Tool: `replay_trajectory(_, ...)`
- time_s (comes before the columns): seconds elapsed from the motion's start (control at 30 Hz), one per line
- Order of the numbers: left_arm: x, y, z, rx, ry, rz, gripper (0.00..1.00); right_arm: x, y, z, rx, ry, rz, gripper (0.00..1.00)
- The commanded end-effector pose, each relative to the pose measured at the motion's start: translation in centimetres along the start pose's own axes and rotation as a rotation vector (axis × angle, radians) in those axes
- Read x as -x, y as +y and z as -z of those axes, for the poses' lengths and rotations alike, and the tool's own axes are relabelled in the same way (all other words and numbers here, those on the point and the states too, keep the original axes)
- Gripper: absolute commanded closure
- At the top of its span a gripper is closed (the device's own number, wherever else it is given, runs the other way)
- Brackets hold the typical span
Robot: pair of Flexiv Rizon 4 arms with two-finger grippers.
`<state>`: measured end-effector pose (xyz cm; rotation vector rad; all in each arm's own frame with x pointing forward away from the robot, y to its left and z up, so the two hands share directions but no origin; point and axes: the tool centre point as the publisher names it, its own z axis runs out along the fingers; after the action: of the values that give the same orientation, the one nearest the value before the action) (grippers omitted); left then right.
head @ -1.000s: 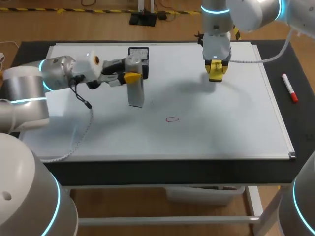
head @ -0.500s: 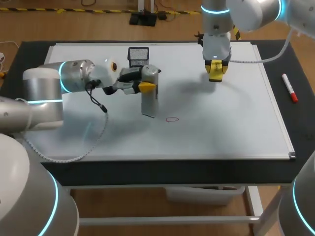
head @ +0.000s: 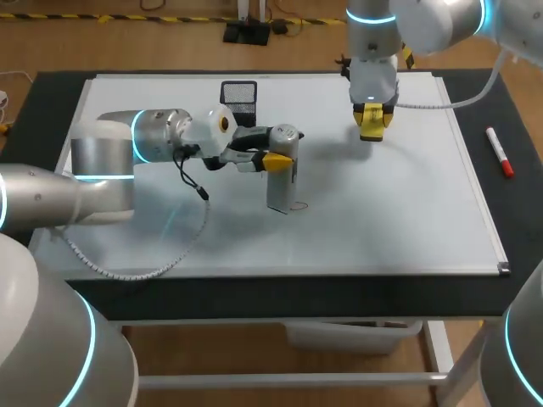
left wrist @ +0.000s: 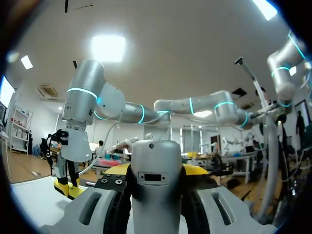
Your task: Pick up the inspection probe, press it on each red-marked spot on the whiteboard one by one, put down the probe, pick up the eraser, and wipe off all the red marks.
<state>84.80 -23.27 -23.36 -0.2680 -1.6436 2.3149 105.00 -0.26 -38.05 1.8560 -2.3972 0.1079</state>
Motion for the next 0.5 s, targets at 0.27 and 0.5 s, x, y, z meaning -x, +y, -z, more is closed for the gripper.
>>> replay_trajectory(0.27, 1.6, 1.1, -1.0, 0.014, 0.005, -0.005, 1.00, -0.1, 0.0, 0.2, -0.001, 0.002, 0.002, 1.00)
replay_trajectory(0.5, 1.9, 1.7, -1.4, 0.016, -0.007, 0.001, 1.00, -0.1, 0.0, 0.2, -0.001, 0.002, 0.002, 1.00)
